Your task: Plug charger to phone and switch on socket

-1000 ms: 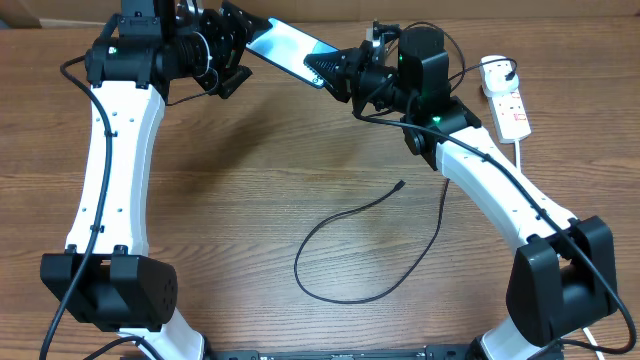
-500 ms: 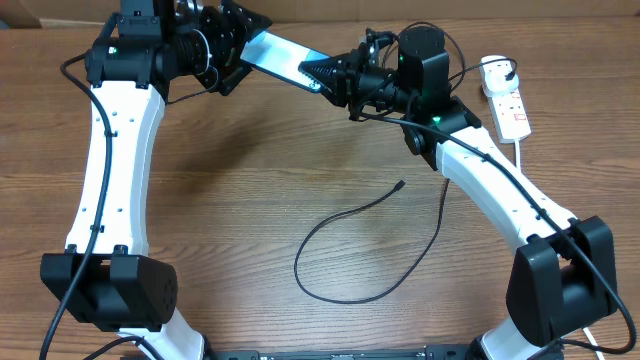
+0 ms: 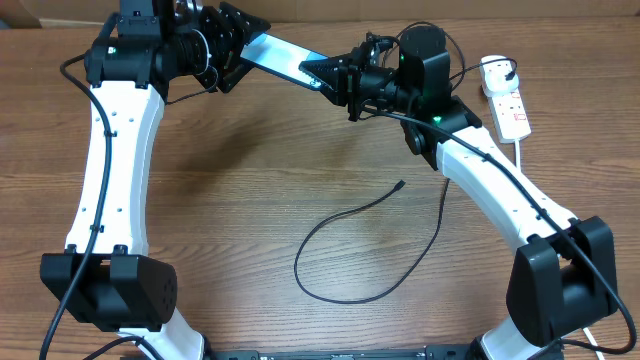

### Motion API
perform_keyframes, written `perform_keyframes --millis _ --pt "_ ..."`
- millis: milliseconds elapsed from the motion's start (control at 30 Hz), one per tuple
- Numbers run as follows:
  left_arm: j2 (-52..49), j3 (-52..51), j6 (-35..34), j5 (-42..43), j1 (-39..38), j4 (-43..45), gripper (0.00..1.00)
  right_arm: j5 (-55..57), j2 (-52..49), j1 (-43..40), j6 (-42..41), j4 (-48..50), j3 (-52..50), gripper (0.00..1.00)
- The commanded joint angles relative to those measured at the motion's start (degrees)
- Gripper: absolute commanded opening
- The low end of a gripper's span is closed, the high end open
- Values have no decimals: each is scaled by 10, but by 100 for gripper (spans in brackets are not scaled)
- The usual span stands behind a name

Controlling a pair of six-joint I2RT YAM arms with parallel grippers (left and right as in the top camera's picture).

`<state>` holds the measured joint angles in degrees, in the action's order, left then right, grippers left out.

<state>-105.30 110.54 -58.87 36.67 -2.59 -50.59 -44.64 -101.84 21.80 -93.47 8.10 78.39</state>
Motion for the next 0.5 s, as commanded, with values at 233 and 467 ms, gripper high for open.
perform_keyframes --millis 233,467 --pt "-5 2 -45 40 -14 4 69 41 23 26 -13 10 4 4" --pt "-5 2 -59 49 -14 3 69 25 23 26 -13 57 4 4"
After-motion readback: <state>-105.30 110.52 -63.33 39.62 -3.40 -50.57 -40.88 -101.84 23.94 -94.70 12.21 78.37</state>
